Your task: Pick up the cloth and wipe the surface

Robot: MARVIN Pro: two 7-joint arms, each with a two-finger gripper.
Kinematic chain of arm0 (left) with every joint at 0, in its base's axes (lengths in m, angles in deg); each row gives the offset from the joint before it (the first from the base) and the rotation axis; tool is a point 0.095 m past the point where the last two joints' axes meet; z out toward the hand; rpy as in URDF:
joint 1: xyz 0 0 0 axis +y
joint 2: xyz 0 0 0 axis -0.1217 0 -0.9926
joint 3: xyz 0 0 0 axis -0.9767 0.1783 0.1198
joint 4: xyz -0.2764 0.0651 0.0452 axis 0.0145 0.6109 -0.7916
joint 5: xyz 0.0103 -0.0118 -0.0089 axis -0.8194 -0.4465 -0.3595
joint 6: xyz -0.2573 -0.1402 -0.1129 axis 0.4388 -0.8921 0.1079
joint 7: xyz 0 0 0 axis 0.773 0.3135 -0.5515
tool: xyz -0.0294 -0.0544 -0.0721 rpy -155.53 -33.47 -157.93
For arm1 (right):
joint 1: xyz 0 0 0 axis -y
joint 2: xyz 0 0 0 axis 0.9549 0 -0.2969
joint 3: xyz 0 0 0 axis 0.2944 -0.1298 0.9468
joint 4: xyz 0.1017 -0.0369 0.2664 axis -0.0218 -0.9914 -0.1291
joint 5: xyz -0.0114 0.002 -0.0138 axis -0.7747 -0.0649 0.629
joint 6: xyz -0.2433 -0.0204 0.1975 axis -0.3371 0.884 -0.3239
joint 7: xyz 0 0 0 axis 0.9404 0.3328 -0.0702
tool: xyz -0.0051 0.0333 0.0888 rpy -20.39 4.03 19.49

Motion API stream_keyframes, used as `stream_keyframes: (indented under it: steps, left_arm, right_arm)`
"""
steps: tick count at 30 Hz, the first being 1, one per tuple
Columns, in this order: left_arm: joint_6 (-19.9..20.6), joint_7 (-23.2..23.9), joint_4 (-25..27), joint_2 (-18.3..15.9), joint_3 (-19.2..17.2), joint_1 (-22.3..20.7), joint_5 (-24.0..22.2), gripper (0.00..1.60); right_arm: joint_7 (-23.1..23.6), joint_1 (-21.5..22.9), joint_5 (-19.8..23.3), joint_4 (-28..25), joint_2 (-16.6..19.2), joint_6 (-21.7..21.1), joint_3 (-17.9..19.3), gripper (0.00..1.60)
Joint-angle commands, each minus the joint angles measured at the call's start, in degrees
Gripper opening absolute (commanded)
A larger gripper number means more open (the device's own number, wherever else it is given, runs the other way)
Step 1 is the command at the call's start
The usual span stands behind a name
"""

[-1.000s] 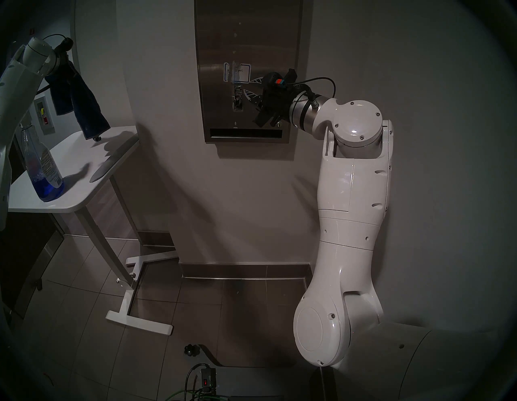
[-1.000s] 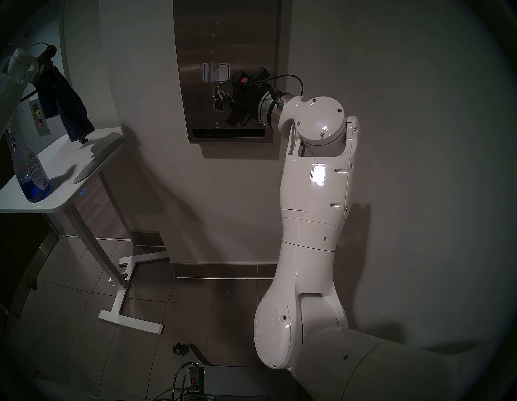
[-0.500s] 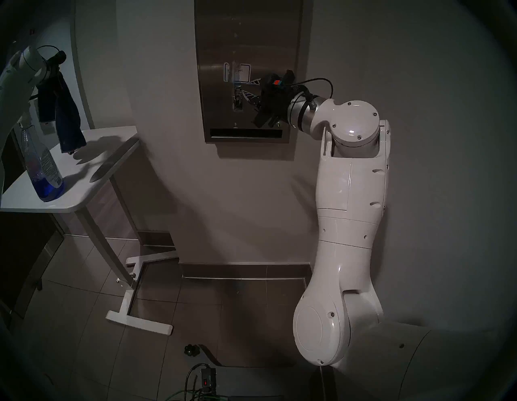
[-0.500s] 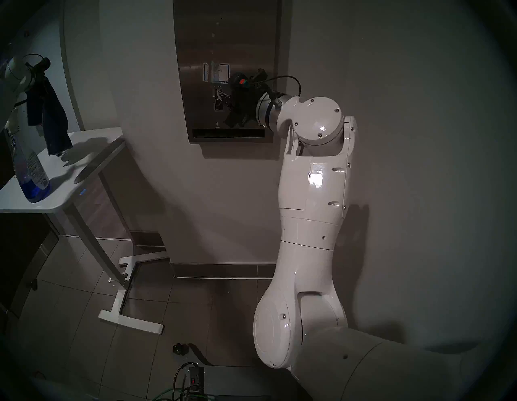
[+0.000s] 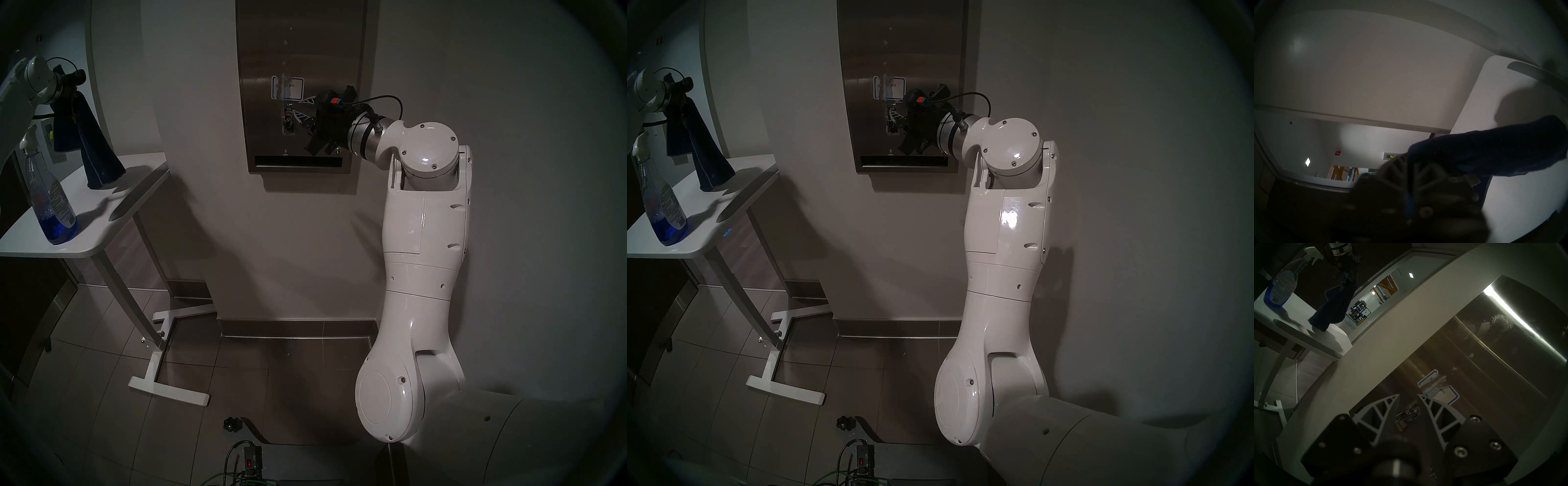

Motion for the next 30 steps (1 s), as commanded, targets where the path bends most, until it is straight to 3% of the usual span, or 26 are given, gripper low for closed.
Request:
stream_keyframes:
  steps: [1, 19, 30]
  left_arm:
    - [-5.0, 2.8, 0.7, 0.3, 0.0, -6.0, 1.8, 1.6]
    - [-16.8, 16.7, -0.8, -0.5, 0.2, -11.2, 3.9, 1.6]
    - [-24.5, 21.1, -1.0, -0.3, 0.3, -12.4, 5.4, 1.6]
  right_arm:
    - [-0.9, 2.1, 0.0, -1.0, -0.1, 0.0, 0.2, 0.75]
    - [-0.8, 1.9, 0.0, -0.8, 0.0, 0.3, 0.8, 0.75]
    - [-0.7, 1.6, 0.0, -0.5, -0.1, 0.4, 1.1, 0.75]
